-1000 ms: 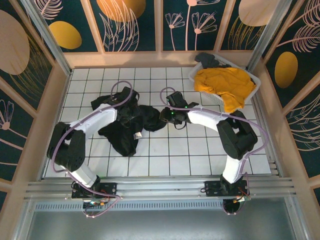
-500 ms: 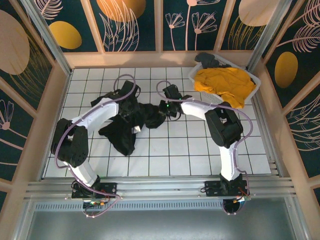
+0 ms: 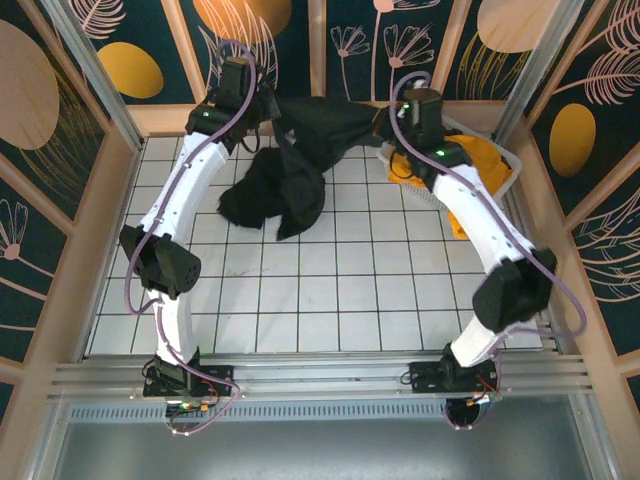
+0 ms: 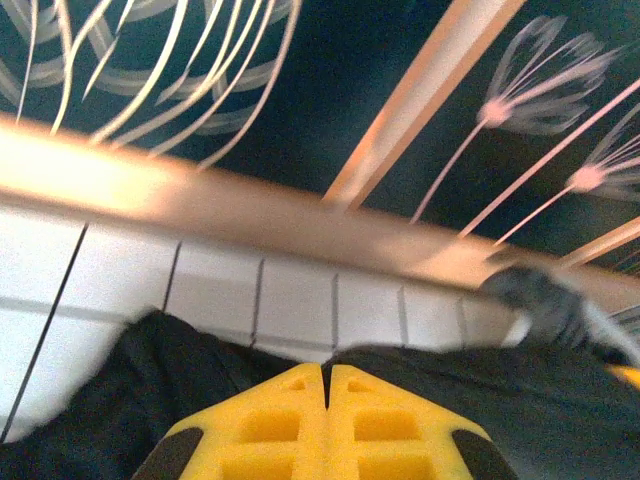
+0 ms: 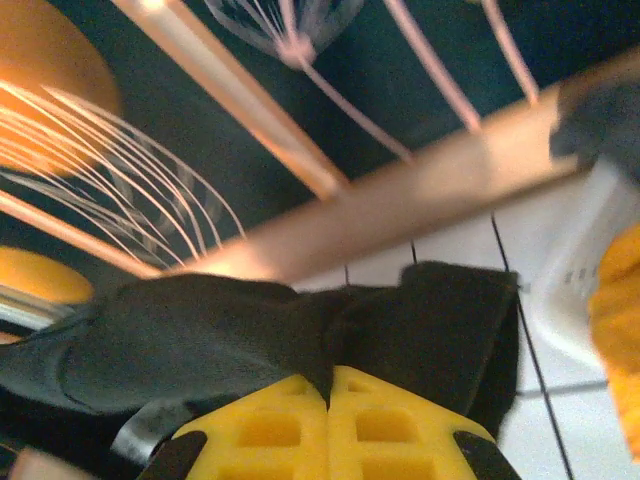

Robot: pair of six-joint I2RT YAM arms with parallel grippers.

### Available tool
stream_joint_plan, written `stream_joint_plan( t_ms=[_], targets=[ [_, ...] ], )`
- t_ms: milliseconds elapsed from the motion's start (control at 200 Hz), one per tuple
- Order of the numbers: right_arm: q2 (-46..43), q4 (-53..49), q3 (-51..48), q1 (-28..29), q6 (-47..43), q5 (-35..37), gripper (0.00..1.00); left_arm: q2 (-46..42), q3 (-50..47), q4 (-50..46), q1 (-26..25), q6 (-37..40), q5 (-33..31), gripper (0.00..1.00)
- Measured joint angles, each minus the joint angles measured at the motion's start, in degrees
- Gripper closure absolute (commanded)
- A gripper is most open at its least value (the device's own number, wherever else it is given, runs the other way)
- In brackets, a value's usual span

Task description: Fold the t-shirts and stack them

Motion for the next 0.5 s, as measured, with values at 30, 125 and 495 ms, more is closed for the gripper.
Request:
stream_joint_plan(
  t_ms=[30,125,495],
  targets=[
    [-2.8,1.0,-0.9,0.0,-0.5,0.2,1.00,0.2,2.0,-0.1,0.0,0.4,0.2,1.00],
    [-11.0,2.9,-5.0,0.9,-2.1,0.2,1.00,-0.9,4.7,0.9,-0.3,2.3,0.2,1.00],
    [-23.6,4.7,-32.2,22.2,-4.3,-5.1,1.00,-30.1,-37.4,9.9,-0.5,4.9,-11.2,1.00]
  ],
)
